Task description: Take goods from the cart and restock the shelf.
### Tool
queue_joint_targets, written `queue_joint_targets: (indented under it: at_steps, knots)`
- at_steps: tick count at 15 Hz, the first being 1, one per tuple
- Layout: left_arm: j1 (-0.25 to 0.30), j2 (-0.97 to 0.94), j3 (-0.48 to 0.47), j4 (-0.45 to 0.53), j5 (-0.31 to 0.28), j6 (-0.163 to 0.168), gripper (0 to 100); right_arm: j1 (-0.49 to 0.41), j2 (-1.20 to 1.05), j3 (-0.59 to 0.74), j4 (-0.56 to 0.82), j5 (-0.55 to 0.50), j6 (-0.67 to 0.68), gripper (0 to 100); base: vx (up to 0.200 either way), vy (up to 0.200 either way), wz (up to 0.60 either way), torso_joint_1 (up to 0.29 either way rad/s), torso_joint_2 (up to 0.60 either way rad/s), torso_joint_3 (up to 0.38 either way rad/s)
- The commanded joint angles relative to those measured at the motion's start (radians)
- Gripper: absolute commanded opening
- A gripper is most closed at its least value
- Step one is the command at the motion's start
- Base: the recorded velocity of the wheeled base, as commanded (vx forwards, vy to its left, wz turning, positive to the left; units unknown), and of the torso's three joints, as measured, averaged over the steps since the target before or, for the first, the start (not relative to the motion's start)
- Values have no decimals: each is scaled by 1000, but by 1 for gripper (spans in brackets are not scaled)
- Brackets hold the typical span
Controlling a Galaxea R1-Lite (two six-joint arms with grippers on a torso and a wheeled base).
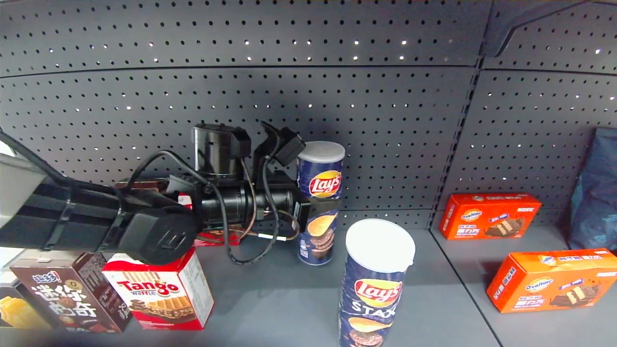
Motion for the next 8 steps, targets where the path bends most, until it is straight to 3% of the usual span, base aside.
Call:
queue_joint_targets:
  at_steps: [1,8]
  knots:
    - [0,84,-59,-11,0,0,0,0,3,0,0,0,-1,100,0,0,0,0,0,0]
    - [-6,176,-149,-31,0,-7,0,0,3,0,0,0,-1,100,0,0,0,0,0,0]
